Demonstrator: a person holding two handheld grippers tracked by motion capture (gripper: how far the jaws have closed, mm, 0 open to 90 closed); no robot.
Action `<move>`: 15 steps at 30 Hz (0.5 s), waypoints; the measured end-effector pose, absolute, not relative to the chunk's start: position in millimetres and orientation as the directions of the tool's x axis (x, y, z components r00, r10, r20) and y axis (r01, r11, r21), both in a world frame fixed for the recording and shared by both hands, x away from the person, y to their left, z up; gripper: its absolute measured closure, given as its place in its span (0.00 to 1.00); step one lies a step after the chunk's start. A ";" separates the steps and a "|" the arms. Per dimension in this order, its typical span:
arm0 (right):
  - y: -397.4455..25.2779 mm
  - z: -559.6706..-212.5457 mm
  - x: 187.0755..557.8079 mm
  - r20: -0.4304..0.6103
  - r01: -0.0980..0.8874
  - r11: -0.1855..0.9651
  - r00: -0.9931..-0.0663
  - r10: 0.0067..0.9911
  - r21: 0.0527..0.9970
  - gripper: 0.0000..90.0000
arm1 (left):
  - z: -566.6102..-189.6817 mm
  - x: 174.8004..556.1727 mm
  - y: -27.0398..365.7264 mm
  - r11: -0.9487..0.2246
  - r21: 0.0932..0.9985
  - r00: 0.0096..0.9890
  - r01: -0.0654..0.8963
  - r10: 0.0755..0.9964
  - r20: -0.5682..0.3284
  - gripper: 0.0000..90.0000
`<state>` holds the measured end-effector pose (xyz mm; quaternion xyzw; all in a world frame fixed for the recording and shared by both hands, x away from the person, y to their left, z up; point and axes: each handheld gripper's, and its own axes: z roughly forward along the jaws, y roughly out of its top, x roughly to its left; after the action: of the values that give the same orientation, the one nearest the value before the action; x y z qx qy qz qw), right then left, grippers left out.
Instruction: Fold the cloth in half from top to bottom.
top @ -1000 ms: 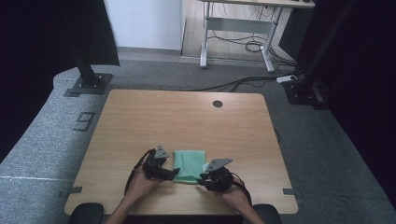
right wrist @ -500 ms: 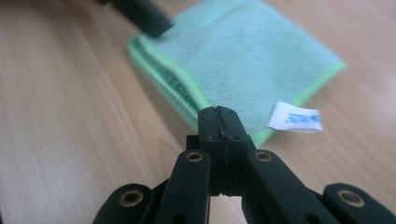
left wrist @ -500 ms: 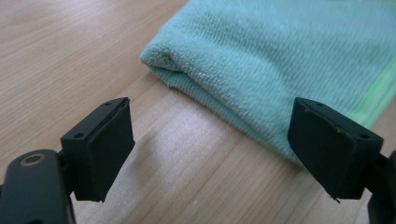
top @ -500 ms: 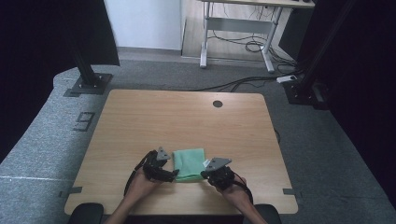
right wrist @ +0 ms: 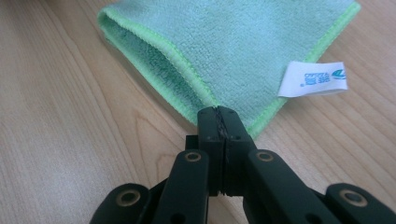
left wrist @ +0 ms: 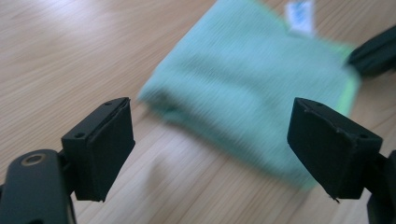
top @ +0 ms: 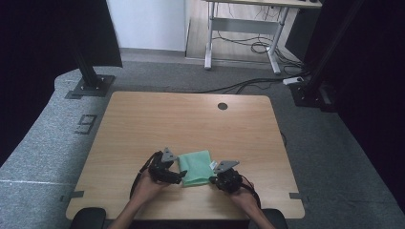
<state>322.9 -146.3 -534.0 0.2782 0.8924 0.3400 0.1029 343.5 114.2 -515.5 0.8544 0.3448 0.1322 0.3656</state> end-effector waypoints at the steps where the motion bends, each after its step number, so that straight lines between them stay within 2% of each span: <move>1: -145.6 -534.9 322.9 0.007 0.429 0.616 -0.824 0.566 0.661 0.98 | -517.1 344.5 110.0 -0.497 0.712 0.732 0.496 0.680 -0.035 0.16; 6: -147.6 -535.7 322.5 0.004 0.437 0.614 -0.817 0.577 0.657 0.98 | -534.6 344.3 106.6 -0.572 0.639 0.727 0.514 0.686 0.029 0.16; 14: -157.8 -534.8 326.4 0.014 0.464 0.595 -0.796 0.605 0.656 0.99 | -539.7 343.5 114.4 -0.532 0.653 0.711 0.539 0.703 -0.015 0.16; 15: -160.2 -531.3 326.9 0.026 0.466 0.580 -0.794 0.608 0.668 0.96 | -539.8 343.8 114.5 -0.531 0.653 0.712 0.540 0.702 -0.017 0.16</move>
<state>326.9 -160.2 -531.3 0.3041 0.8829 0.3426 0.1030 343.8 114.5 -539.8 0.8662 0.3584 0.1246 0.3253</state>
